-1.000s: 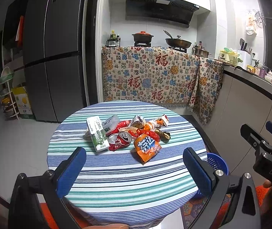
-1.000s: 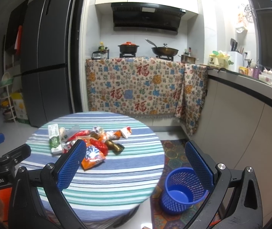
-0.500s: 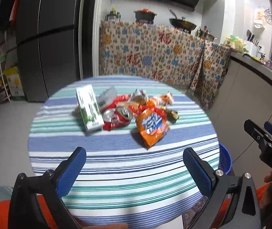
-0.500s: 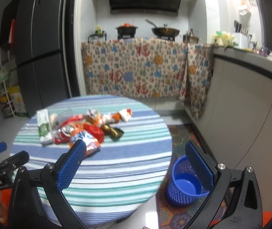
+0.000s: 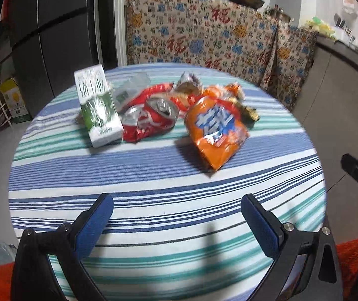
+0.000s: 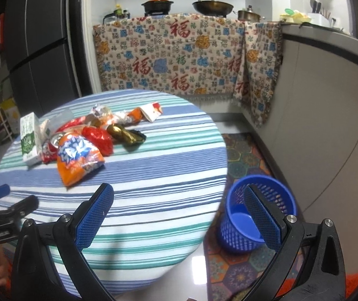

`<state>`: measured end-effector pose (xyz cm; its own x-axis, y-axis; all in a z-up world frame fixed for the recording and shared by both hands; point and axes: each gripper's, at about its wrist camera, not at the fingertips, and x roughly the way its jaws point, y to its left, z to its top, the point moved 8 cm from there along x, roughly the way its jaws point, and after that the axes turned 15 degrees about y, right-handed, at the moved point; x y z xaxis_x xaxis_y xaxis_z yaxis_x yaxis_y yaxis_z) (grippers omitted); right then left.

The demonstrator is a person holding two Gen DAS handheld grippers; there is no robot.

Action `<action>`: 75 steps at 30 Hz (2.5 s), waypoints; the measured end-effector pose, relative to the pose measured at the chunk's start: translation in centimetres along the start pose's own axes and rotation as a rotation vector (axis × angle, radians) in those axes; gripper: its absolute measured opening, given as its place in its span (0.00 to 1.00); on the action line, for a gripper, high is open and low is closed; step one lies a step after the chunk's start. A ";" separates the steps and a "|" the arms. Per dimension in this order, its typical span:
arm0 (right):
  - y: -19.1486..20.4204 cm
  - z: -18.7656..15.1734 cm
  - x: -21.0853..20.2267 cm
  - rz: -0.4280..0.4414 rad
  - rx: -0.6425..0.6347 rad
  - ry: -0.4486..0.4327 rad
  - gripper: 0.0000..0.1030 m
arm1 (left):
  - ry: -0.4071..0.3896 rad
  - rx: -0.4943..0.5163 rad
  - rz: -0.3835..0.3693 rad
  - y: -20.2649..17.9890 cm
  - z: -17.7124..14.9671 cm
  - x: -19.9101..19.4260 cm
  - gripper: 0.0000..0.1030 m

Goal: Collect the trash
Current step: 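Reach the right gripper to the gold foil wrapper and close on it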

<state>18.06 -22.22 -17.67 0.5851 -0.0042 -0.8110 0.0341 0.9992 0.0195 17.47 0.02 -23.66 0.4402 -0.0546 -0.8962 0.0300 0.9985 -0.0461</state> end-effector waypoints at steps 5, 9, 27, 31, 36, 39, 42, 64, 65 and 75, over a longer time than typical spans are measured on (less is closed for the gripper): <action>0.8 0.2 3.7 0.013 -0.033 0.069 1.00 | 0.053 0.014 0.043 0.4 0.4 2.2 1.00; 1.3 0.2 6.7 0.019 -0.069 0.127 1.00 | 0.100 0.006 0.055 1.1 0.5 4.0 1.00; 3.2 2.9 14.3 0.199 -0.355 0.288 1.00 | 0.111 -0.010 0.064 1.7 3.3 6.0 1.00; 3.7 4.7 15.7 0.220 -0.384 0.260 1.00 | 0.105 0.058 0.010 0.1 4.1 6.3 1.00; 4.6 6.7 17.3 0.234 -0.414 0.266 1.00 | 0.082 0.098 -0.111 -1.7 5.3 6.5 1.00; 5.1 7.7 18.0 0.245 -0.427 0.264 1.00 | 0.070 0.121 -0.134 -2.6 6.6 6.9 1.00; 5.5 8.1 18.5 0.255 -0.439 0.274 1.00 | 0.044 0.140 -0.143 -3.3 7.4 6.8 1.00; 7.0 9.5 16.2 0.346 -0.550 0.245 0.87 | 0.018 0.087 -0.227 -2.3 6.6 4.8 0.49; 7.7 9.5 16.1 0.350 -0.571 0.240 0.83 | 0.026 0.094 -0.225 -2.3 6.3 4.6 0.49; 8.8 9.0 15.8 0.390 -0.542 0.291 0.22 | 0.025 0.045 -0.291 -1.1 5.5 3.6 0.58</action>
<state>34.90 -13.83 -25.09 0.2307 0.2917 -0.9282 -0.5830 0.8052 0.1081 24.00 -1.30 -24.41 0.3849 -0.3375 -0.8590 0.1913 0.9397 -0.2835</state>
